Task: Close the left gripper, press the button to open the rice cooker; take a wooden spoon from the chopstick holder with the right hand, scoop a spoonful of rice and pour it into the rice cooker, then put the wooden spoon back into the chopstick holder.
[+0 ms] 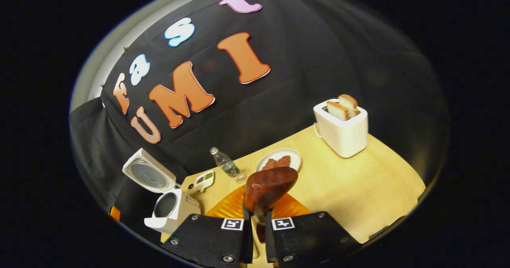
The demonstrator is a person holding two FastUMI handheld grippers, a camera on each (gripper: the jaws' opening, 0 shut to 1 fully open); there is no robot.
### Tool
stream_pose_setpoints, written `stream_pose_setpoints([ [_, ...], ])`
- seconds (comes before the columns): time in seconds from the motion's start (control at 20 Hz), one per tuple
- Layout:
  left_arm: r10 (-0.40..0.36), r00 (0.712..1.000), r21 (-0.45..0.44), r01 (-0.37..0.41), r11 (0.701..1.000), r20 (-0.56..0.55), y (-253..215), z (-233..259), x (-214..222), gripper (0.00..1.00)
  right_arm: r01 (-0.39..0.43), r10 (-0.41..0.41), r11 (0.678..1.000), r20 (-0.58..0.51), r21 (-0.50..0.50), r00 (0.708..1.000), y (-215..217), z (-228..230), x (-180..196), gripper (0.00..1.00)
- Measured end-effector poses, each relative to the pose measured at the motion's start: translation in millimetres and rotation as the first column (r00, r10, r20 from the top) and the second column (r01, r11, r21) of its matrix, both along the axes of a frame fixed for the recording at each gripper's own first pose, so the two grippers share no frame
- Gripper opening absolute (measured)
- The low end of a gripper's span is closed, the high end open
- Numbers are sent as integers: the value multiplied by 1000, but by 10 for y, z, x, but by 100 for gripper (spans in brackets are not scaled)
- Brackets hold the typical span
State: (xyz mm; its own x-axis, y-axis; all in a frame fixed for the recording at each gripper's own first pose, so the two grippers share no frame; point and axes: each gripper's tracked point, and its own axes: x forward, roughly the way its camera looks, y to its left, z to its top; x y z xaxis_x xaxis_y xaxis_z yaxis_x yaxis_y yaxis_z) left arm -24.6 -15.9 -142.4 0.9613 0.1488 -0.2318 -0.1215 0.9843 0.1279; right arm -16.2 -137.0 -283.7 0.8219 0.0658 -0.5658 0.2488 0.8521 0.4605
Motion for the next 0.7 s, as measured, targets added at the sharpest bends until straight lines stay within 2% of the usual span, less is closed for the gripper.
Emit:
stream_pose_setpoints([
  [0.25,-31,1000,1,31,1000,-5,-244,9,58,100,56,-58,997,-59,-46,997,-421,-379,-164,12],
  [0.65,-26,1000,32,26,999,-6,-305,65,28,98,14,-13,1000,-117,5,993,-275,-943,-189,13],
  [0.7,-21,1000,35,21,999,-5,-291,66,22,100,5,-5,1000,-128,0,992,-268,-1027,-202,13],
])
